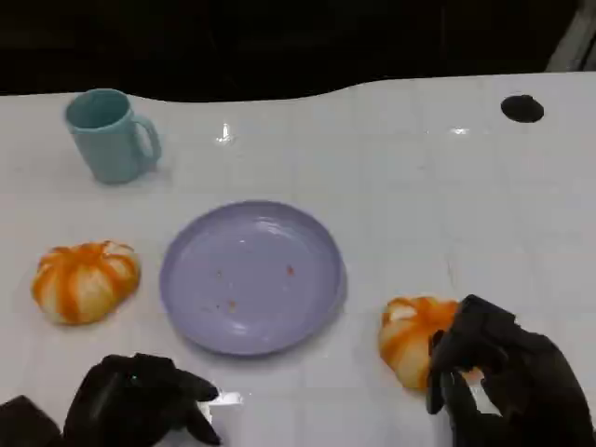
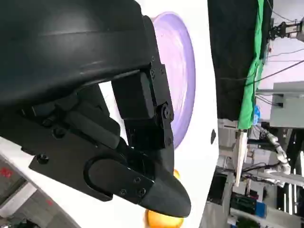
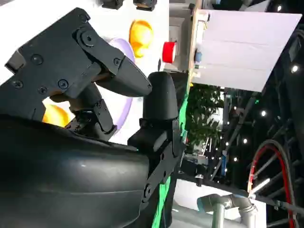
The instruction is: Grasp the bread from the table and place it into the plate.
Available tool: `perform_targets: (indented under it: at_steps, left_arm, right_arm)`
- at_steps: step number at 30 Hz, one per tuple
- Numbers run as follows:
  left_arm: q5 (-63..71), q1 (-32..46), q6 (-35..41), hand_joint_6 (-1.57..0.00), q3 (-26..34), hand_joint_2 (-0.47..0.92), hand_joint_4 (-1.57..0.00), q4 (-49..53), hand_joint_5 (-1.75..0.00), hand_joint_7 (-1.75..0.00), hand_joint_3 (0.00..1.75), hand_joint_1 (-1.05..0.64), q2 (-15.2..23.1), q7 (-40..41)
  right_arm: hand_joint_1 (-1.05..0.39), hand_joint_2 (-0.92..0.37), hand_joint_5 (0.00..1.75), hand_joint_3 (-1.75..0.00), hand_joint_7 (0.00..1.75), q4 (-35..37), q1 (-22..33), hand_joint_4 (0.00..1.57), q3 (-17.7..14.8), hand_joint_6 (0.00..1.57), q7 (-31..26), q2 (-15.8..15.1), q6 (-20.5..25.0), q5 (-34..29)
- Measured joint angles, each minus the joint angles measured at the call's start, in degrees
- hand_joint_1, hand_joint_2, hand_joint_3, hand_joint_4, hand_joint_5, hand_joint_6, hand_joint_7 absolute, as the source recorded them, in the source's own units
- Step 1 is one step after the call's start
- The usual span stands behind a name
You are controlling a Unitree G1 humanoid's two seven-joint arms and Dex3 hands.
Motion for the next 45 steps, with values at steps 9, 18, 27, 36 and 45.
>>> perform_targets:
  at_steps: [9, 18, 27, 36, 45]
  left_arm:
    - [-0.12, 0.16, 0.78, -1.57, 0.01, 0.84, -1.45, -0.57, -0.68, -0.16, 0.01, -1.05, 0.00, -0.08]
    - [-0.11, -0.04, 0.86, -1.57, 0.12, 0.85, -1.45, -0.52, -0.68, -0.17, 0.00, -1.05, 0.00, -0.08]
    - [-0.11, -0.05, 0.87, -1.57, 0.14, 0.85, -1.45, -0.51, -0.68, -0.17, 0.00, -1.05, 0.00, -0.07]
    - [-0.07, -0.15, 0.87, -1.57, 0.08, 0.85, -1.45, -0.53, -0.68, -0.17, 0.00, -1.05, -0.06, -0.05]
    - [-0.08, -0.14, 1.59, -1.57, -0.02, 0.85, -1.46, -1.08, -0.68, -0.16, 0.00, -1.05, -0.28, -0.01]
  right_arm:
    - [-0.26, -0.40, 1.75, -1.32, 1.74, -0.80, -0.04, 0.90, -0.05, 0.67, -0.33, -0.01, 1.02, -0.22]
    - [-0.27, -0.41, 1.75, -1.29, 1.74, -0.97, -0.29, 0.88, -0.04, 0.66, -0.70, -0.02, 1.63, -0.42]
    - [-0.24, -0.42, 1.75, -1.27, 1.64, -1.19, -0.34, 0.81, -0.03, 0.64, -0.54, -0.02, 1.89, -0.05]
    - [-0.29, -0.65, 1.50, -0.72, 1.09, -4.05, -2.12, 0.55, -1.31, 0.55, -0.46, -2.89, 3.80, -2.50]
    - [-0.44, -0.90, 0.89, -0.18, 0.51, -13.24, -3.50, 0.35, -2.55, 0.45, -2.45, -10.58, 9.00, -12.09]
